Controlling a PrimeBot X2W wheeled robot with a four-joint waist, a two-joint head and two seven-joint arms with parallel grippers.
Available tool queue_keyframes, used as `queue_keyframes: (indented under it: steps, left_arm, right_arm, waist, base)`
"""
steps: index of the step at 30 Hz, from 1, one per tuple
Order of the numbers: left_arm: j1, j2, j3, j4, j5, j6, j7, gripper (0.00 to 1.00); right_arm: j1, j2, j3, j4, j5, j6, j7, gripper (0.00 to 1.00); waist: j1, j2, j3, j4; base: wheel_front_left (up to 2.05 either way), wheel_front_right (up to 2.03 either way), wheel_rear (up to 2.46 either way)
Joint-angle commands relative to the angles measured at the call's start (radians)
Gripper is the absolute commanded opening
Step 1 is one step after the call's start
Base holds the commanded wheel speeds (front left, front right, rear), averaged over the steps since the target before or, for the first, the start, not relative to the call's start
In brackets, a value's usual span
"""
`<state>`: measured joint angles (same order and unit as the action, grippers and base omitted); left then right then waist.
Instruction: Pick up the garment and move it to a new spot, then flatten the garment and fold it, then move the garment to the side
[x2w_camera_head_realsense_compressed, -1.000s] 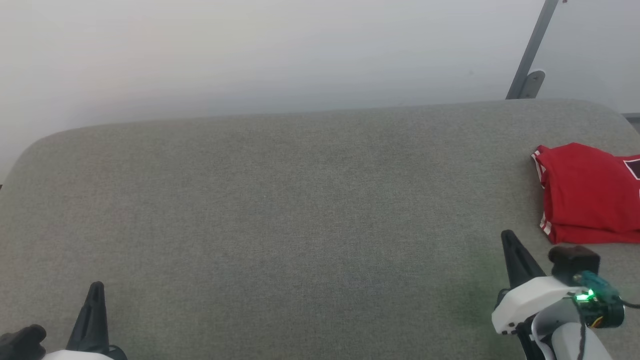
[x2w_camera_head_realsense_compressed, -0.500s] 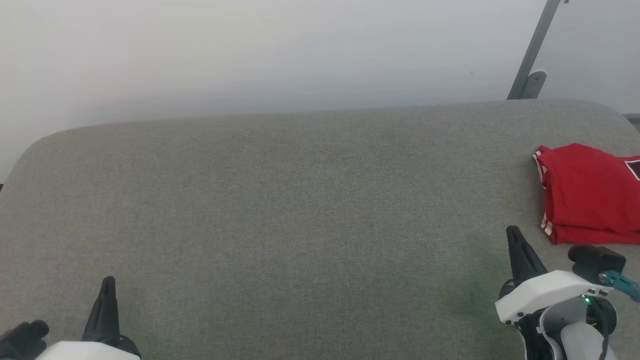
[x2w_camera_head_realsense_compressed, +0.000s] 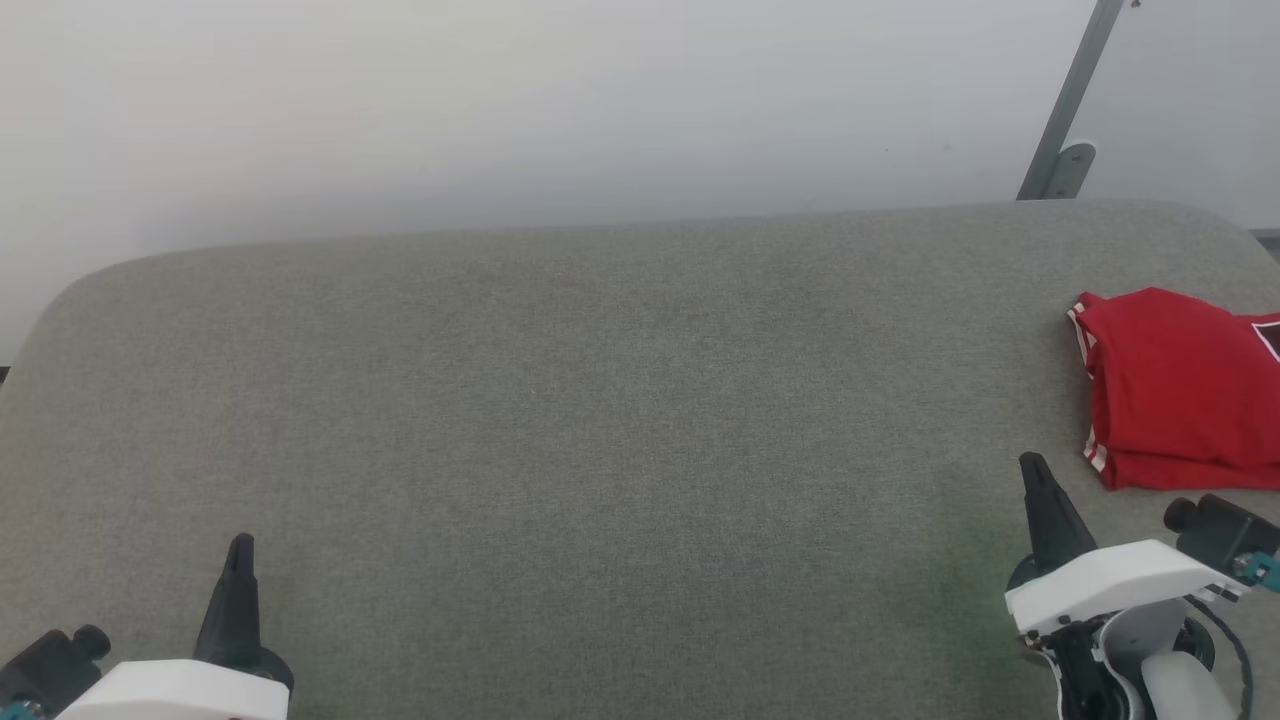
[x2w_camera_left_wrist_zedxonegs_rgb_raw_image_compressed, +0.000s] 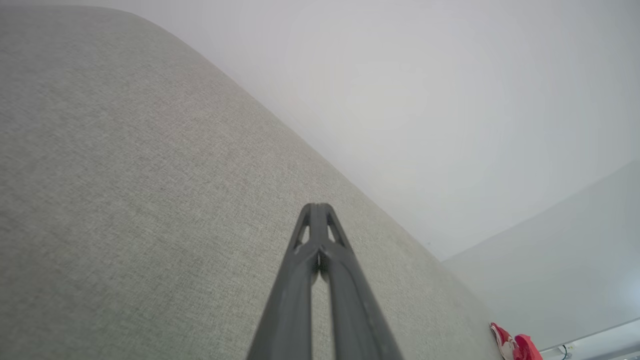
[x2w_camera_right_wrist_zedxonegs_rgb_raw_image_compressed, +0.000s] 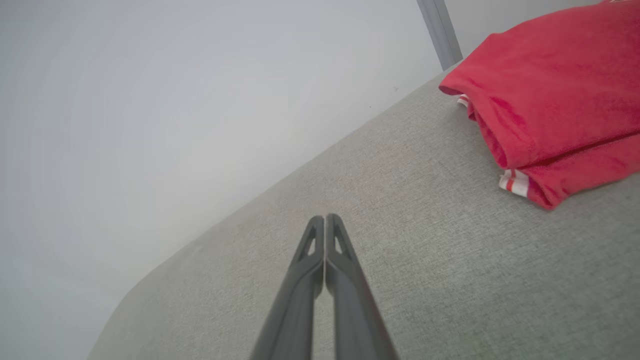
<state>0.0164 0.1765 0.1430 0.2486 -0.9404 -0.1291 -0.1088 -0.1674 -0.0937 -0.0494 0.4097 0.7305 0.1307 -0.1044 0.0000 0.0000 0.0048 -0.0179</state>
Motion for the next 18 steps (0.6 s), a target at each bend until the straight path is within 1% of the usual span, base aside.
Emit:
queue_keyframes:
  steps: [1,18]
  left_arm:
    - [-0.024,0.003,0.002,-0.013,-0.027,-0.001,0.007,0.00]
    - [-0.054,-0.030,-0.006,-0.012,-0.193,-0.001,0.064,0.00]
  right_arm:
    - [-0.008,0.000,-0.005,-0.023,0.035,0.000,0.008,0.00]
    - [0.009,0.012,-0.021,-0.061,0.254,0.000,0.063,0.00]
  waist:
    - [0.0000,0.0000,0.000,0.000]
    - [0.0000,0.0000,0.000,0.004]
  base:
    - [0.00,0.00,0.00]
    - [0.00,0.00,0.00]
